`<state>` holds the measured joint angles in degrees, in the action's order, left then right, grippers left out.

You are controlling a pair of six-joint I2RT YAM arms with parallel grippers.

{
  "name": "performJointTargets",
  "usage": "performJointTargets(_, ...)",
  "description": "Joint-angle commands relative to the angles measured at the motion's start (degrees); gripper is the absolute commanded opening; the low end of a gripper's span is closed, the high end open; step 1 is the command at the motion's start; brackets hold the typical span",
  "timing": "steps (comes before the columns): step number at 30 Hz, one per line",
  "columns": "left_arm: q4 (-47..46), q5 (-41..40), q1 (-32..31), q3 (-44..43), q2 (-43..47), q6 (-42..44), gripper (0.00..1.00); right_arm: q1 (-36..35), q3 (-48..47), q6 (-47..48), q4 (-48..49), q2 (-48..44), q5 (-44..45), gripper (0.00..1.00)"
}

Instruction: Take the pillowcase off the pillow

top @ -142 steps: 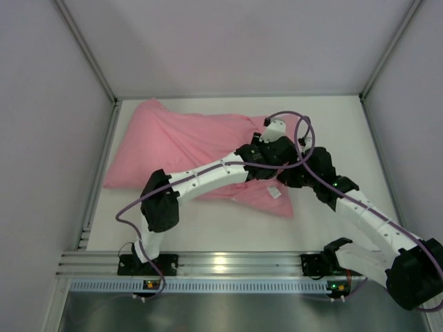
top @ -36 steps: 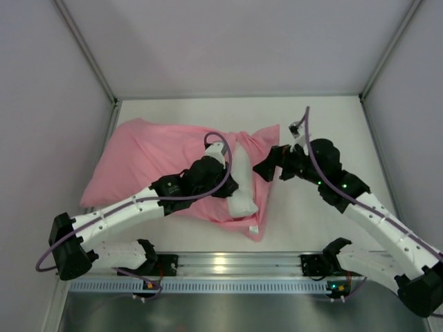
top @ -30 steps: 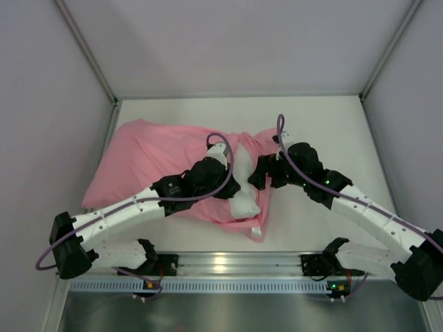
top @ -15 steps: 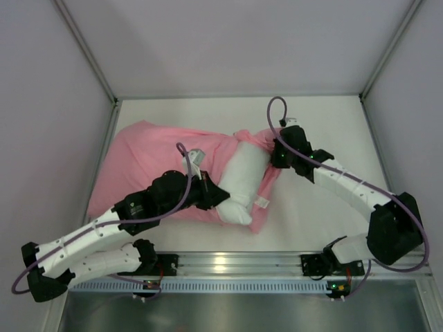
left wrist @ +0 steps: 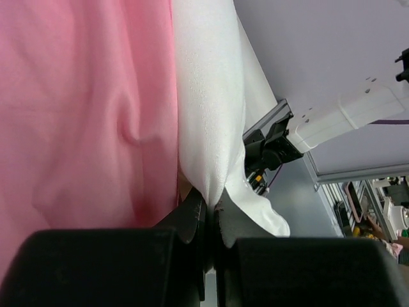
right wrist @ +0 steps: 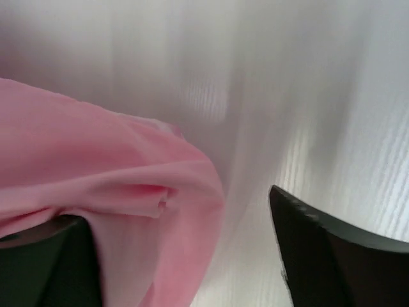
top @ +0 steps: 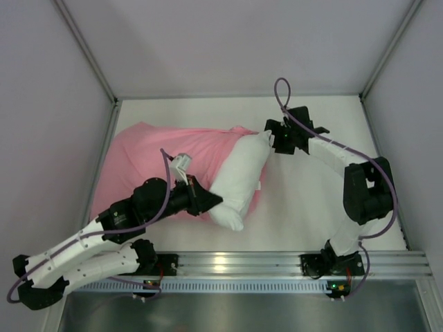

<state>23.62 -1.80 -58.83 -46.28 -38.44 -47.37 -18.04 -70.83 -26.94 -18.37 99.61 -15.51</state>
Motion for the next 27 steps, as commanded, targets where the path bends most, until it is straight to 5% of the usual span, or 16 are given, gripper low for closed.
performJointTargets(1, -7.61, 5.4, -0.76, -4.33, -4.96, 1.4, 0.0, 3.1, 4.8, -0.65, 6.85, -10.11, 0.91, 0.92)
performJointTargets(4, -9.9, 6.28, -0.76, -10.37, -16.55, 5.17, 0.0, 6.24, 14.18, -4.69, 7.74, -24.31, 3.91, 0.99)
performJointTargets(9, -5.45, 3.49, -0.06, -28.47, -40.77, 12.12, 0.0, 12.07, 24.14, -5.85, 4.67, -39.56, -7.51, 0.99)
performJointTargets(12, 5.45, -4.5, -0.5, -44.3, -50.65, 16.25, 0.23, 11.72, 34.66, -7.51, 4.65, -49.91, -12.93, 1.0)
performJointTargets(20, 6.62, -11.2, -1.38, -39.16, -43.93, 12.93, 0.58, 9.34, 43.41, -8.75, -1.57, -66.11, -23.51, 0.99)
performJointTargets(27, 5.47, -12.7, -1.82, -26.25, -33.03, 7.13, 0.59, 9.17, 48.92, -8.48, -0.72, -64.83, -22.1, 0.99)
